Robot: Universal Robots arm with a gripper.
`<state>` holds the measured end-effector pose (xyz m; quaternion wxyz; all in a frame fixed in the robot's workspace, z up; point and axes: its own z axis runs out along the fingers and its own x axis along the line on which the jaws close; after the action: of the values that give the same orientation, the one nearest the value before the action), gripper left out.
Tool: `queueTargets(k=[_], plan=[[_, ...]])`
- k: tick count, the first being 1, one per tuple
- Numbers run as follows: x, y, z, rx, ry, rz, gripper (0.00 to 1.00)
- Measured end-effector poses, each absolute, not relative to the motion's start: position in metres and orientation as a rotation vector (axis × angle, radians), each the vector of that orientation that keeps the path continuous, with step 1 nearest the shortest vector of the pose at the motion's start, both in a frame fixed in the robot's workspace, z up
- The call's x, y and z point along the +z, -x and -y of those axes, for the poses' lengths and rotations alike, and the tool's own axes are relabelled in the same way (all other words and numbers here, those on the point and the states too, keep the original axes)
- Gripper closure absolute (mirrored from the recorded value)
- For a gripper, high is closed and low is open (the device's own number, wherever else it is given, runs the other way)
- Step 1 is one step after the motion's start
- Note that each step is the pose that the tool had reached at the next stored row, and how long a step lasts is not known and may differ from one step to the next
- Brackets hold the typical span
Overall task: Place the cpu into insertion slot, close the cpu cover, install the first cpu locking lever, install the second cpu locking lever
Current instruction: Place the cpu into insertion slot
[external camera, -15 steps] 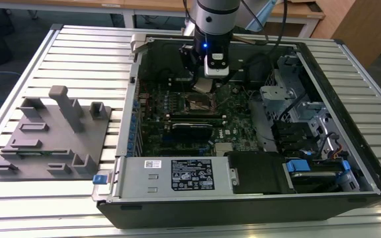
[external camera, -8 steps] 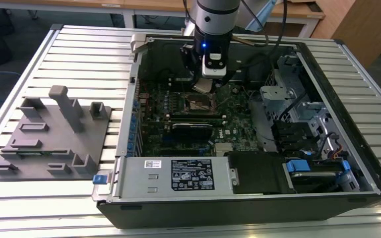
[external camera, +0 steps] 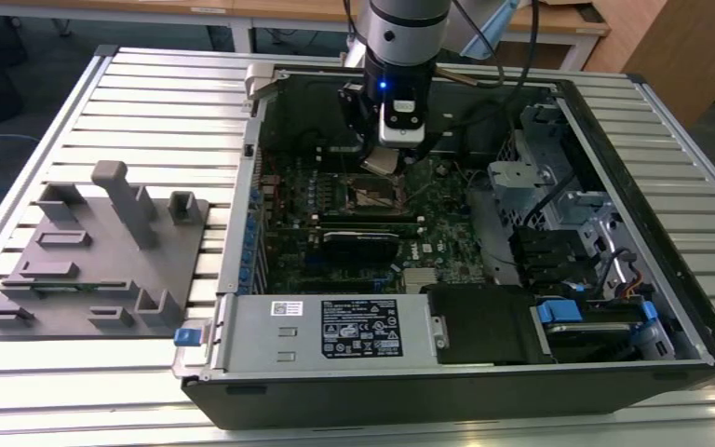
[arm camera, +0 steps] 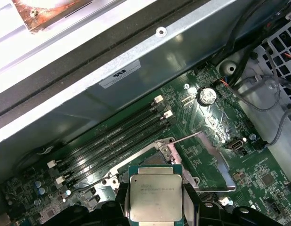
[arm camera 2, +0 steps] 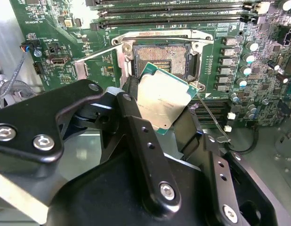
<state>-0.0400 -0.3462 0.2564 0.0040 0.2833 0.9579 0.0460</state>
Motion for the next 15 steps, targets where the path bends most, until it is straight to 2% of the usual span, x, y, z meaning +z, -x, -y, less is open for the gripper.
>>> queueTargets(k=[15], plan=[[0.2557, 0.0400, 0.3462, 0.143, -1.032, -2.951, 0.46]])
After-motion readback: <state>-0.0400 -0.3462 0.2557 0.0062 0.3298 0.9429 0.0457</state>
